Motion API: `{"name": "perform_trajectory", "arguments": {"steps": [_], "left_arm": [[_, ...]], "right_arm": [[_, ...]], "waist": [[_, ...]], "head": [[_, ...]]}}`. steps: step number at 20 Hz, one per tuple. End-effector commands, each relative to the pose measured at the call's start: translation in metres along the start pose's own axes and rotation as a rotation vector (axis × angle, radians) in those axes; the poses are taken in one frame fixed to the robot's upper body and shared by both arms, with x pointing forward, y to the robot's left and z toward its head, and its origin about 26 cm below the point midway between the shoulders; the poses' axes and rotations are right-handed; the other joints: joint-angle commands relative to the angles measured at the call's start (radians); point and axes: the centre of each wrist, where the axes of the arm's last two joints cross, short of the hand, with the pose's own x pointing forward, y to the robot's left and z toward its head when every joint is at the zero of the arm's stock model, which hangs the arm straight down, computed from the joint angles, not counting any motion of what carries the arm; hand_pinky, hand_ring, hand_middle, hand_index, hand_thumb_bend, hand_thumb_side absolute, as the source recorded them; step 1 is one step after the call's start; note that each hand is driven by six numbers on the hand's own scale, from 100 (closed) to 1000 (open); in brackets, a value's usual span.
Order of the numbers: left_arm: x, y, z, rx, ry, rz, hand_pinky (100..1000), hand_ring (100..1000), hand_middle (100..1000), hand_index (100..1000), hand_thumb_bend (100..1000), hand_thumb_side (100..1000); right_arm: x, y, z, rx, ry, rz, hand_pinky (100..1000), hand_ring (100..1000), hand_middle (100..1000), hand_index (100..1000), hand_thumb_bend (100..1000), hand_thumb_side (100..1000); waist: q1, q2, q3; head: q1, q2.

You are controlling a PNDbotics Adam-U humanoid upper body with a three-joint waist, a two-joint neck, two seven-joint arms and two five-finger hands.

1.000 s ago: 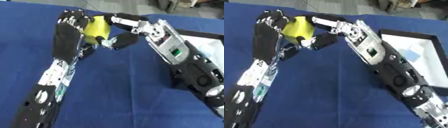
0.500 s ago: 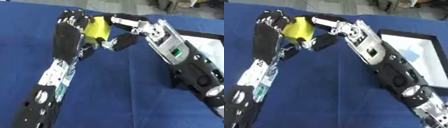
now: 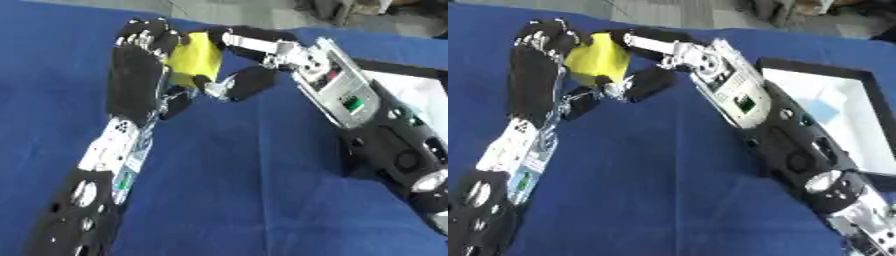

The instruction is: Pick up the objects with one hand, pass them to the other hand, and then place them into the box on the other side of the table.

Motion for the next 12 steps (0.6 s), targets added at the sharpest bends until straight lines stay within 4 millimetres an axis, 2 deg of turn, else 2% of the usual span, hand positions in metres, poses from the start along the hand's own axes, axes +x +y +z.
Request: {"name": "perform_trajectory", "arguments": {"steps": [1, 12], "left_arm": [[0.0296, 0.0128, -0.0307, 0.103, -0.039, 0.072, 602, 415, 147, 148, 650, 100], [0.0365, 0.0141, -0.0331, 0.096, -0.047, 0.085, 601, 413, 139, 146, 661, 100]], "right_arm": [[0.0060, 0.0012, -0.0047, 0.013, -0.015, 0.026, 1000, 1000, 1000, 1000, 100, 374], [0.0053, 0.0008, -0.0047, -0.007, -0.016, 0.037, 1000, 1000, 1000, 1000, 100, 352]], "waist": [[0.004, -0.018, -0.001], [0.003, -0.018, 0.000]], "head": [[0.002, -0.010], [0.000, -0.012]]}}
